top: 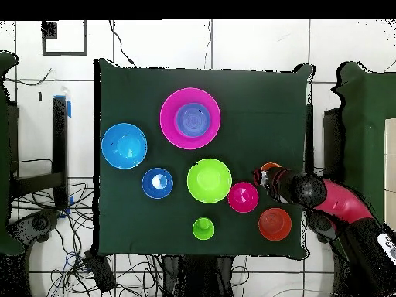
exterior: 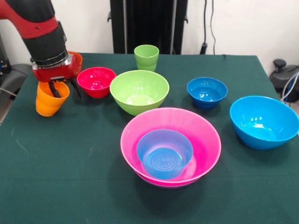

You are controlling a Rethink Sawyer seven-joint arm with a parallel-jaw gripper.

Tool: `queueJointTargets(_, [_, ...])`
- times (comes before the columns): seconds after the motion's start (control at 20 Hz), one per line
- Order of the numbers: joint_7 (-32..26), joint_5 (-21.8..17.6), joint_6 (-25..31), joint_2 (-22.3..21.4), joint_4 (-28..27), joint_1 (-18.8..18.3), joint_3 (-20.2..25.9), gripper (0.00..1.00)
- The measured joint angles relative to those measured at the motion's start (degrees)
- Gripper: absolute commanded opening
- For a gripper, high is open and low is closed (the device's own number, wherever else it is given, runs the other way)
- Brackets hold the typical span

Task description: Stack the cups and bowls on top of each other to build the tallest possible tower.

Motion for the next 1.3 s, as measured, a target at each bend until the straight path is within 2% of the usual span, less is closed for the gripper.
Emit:
queueJointTargets(0.05, [0.0,0.0,0.0,0.2,-0.3,-0.1,0.0,0.00])
queueJointTargets(0.95, [0.0,0.0,0.0,-2.6,-0.6,-0.9,1.0,0.00])
queueJointTargets(1.3, [0.0,0.2,0.0,-7.2,-0.3,-0.9,1.3,0.00])
